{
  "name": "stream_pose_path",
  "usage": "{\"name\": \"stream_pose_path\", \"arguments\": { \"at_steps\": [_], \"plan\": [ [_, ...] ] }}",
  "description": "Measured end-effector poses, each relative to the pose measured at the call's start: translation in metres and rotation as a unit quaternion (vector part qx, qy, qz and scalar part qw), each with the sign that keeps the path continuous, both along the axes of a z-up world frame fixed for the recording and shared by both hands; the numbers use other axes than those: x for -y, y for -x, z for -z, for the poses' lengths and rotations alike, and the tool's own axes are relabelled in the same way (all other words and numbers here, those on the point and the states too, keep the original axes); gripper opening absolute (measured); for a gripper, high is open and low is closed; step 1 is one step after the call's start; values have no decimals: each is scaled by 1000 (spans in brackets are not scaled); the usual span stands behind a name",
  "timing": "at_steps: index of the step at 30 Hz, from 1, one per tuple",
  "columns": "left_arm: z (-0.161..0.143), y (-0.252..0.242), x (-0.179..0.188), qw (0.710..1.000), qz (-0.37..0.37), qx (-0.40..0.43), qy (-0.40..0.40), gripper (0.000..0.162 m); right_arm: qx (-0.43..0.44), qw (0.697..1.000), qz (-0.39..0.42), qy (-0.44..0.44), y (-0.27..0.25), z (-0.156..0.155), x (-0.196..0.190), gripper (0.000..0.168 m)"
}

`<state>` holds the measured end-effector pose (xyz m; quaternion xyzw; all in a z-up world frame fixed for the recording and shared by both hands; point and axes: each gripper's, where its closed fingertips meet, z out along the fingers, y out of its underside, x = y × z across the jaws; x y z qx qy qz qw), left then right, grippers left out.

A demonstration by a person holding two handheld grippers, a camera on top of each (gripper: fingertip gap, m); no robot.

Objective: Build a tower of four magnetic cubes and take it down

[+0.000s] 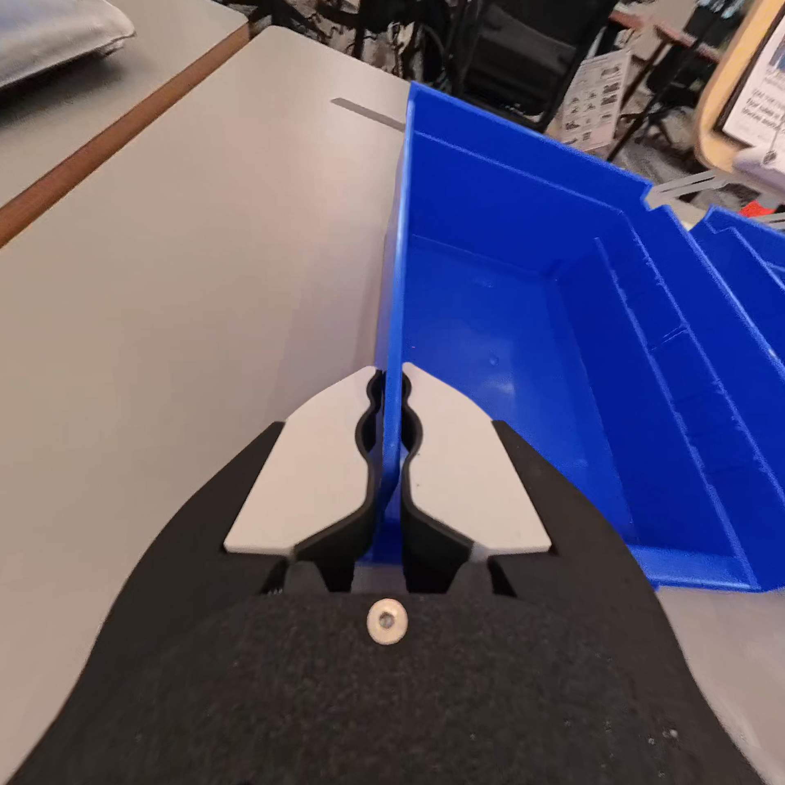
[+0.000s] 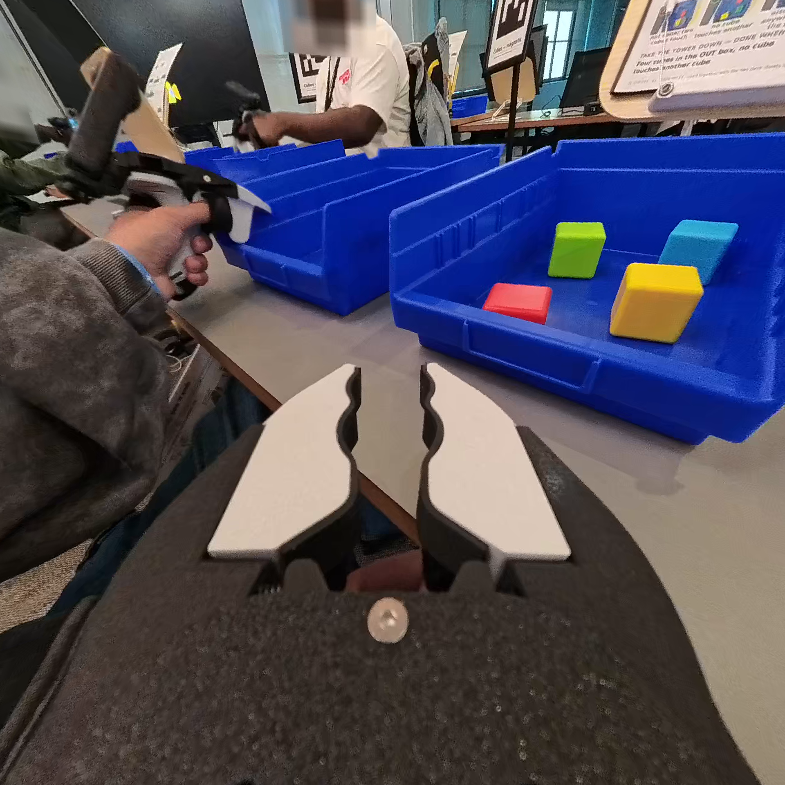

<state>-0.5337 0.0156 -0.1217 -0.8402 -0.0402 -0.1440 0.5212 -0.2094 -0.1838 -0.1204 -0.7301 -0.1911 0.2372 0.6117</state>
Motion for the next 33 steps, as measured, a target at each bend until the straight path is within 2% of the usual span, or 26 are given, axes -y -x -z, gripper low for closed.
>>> {"name": "stream_pose_path", "arguments": {
  "at_steps": [5,8,11,14,17,20,23,28,31,33],
  "plan": [
    [0,-1,64,998,-67,0,-1,5,24,1000,11,12,1,7,0,28],
    [-1,-4,106,994,-106,17,-14,6,43,998,35,35,8,15,-5,40],
    [-1,-11,136,991,-128,21,-21,6,40,999,11,28,40,4,-4,52],
    [-2,-17,153,988,-145,40,-39,6,51,999,6,10,69,-10,-8,64],
    [-2,-23,161,989,-138,37,-37,6,25,999,24,24,85,-21,-18,61],
    [-2,-30,170,991,-125,32,-39,5,30,997,59,50,93,-17,-37,63],
    [-4,-39,180,993,-112,0,-43,4,23,996,48,68,106,-12,-41,43],
    [-18,-52,198,986,-107,-103,-71,3,79,990,109,33,86,-13,-46,10],
    [-47,-62,203,973,-113,-167,-114,1,64,990,126,8,75,-28,-44,5],
    [-73,-73,205,963,-113,-195,-150,1,49,989,141,-21,63,-50,-43,4]
  ]
}}
